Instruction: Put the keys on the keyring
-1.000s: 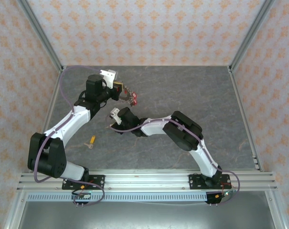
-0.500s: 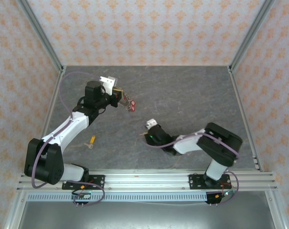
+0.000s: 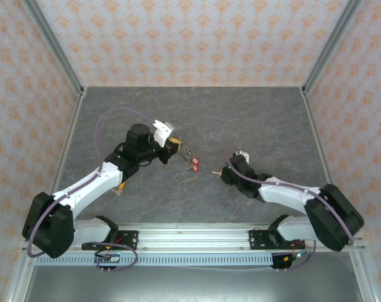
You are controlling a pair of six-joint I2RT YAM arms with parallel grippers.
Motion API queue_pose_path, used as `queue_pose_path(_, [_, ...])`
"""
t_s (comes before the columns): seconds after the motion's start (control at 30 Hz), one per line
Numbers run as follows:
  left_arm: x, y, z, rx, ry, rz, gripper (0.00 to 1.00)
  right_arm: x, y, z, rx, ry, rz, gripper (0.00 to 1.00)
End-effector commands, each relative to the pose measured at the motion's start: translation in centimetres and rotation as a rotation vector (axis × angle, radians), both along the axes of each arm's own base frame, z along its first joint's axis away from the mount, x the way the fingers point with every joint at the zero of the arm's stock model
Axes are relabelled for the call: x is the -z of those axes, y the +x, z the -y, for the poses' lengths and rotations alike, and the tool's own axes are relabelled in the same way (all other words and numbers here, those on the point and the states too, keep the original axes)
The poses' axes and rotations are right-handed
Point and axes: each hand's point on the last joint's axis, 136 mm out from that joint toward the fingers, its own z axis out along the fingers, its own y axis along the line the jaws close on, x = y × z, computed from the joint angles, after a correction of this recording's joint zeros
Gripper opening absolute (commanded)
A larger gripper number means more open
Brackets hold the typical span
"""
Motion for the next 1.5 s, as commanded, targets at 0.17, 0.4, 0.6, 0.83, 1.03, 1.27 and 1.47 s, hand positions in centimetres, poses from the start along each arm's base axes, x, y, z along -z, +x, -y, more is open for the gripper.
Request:
queue_pose_path(0.17, [-0.8, -5.5, 1.4, 0.187, -0.002, 0.031, 0.0, -1.6, -1.6, 0.7, -0.05, 0.206, -0.274, 0.39])
queue_pose_path(0.4, [-0.9, -7.9, 3.1, 0.312, -0.007, 0.035, 0.0, 0.2, -1.3, -1.0, -0.157, 0.176, -0.449, 0.3])
queue_pose_path(0.6, [0.1, -8.5, 5.0, 0.372, 0.02, 0.02, 0.0, 1.3, -1.0, -0.4, -0.15, 0.116, -0.492, 0.29])
queue_pose_path(0.83, [0.8, -7.9, 5.5, 0.333, 0.022, 0.029, 0.0, 1.9, -1.5, -0.9, -0.172, 0.142, -0.506, 0.26])
queue_pose_path(1.03, [1.1, -8.0, 5.8, 0.343, 0.026, 0.017, 0.0, 2.3, -0.8, -1.4, -0.172, 0.164, -0.494, 0.25])
queue_pose_path(1.27, [1.4, -8.3, 6.1, 0.354, 0.028, 0.007, 0.0, 2.3, -0.3, -1.5, -0.167, 0.165, -0.481, 0.22])
queue_pose_path(1.47, [1.5, -8.1, 6.3, 0.346, 0.024, 0.005, 0.0, 1.8, -0.4, -1.3, -0.178, 0.154, -0.464, 0.17])
